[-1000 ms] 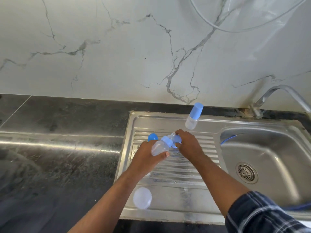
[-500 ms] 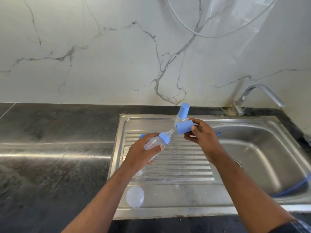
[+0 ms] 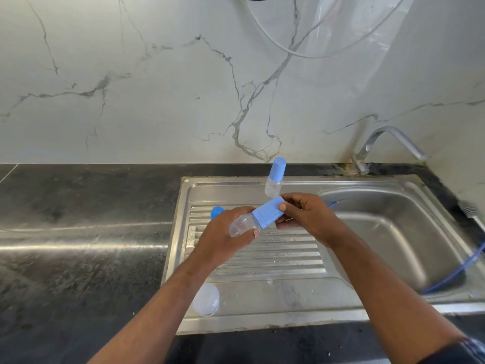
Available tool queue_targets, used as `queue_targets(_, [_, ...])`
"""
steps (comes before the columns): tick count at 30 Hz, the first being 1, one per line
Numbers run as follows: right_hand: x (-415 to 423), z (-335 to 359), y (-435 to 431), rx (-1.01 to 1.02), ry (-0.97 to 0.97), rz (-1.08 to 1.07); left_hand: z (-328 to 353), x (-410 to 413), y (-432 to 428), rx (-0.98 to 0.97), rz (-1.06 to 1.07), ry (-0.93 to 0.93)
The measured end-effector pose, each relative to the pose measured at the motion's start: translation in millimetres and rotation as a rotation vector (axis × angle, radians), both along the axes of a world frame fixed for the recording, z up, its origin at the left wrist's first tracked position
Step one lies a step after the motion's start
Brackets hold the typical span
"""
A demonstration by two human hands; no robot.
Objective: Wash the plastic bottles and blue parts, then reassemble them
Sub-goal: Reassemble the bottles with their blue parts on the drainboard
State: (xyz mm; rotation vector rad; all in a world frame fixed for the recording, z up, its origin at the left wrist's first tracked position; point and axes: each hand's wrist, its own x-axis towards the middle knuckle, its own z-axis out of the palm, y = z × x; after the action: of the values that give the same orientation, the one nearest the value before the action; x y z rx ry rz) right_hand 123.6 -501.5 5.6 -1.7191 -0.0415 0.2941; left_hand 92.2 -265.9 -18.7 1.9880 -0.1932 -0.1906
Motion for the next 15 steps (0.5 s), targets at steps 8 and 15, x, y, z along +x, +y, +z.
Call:
queue_targets(8, [-2, 12, 15, 0.121, 0.033, -0.088, -6, 4, -8, -0.155, 0.029, 0.006])
queue_targets(15, [21, -6, 36, 0.003, 0.045, -0.010, -15, 23, 0, 0.007, -0.013, 0.067])
